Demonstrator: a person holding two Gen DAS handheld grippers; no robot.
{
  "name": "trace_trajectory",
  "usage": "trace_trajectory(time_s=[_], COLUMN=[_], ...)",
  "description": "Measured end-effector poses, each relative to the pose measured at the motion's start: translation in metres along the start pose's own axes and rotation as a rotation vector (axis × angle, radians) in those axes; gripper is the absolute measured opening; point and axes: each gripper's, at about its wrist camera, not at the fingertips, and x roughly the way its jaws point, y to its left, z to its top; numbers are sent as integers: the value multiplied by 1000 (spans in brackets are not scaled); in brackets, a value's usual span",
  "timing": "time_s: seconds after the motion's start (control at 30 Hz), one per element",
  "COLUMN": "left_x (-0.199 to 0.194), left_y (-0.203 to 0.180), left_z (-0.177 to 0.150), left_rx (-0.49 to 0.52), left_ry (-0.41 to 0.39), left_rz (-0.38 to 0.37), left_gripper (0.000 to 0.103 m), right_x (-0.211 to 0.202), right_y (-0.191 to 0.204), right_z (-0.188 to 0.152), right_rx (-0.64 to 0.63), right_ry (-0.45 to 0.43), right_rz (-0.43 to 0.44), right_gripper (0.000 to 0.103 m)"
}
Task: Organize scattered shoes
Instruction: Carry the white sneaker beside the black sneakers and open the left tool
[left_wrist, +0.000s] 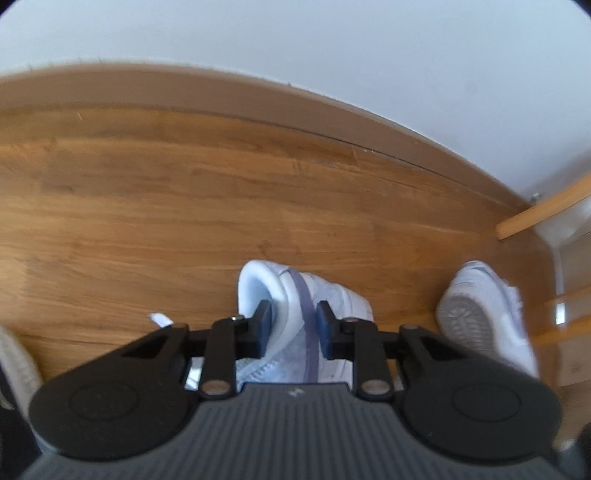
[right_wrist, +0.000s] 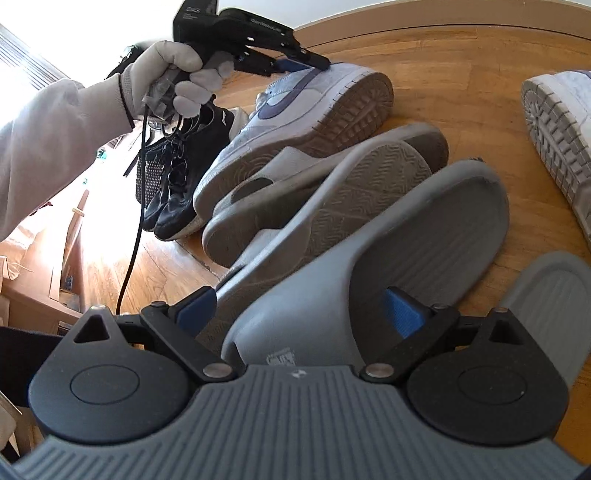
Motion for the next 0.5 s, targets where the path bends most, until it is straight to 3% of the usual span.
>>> trace_trajectory(time_s=[0.13,0.2,0.23,0.27,0.4,0.5], left_x=[0,4,7,9,3,1], left_y=[2,7,8,9,11,19], left_z=[-2,0,0,0,-5,-7], left_rx=[-19,-28,-33,-37,-59,-106], left_ry=[-1,8,14,18,2,-10], left_rz=[-27,-8,7,21,28,4], left_gripper=[27,38,52,60,64,68], right_x=[-7,-16,-21,-25,-36,-22], right_y=[-6,-6,-7,-6,1,19], right_z=[-4,-1,1,3,21,54], right_rx=[28,17,11,5,-45,-92], right_ry=[-11,-40,-57,-75,-140,-162], right_rz=[11,-5,-14,-25,-46,8], right_gripper=[98,98,98,98,99,99])
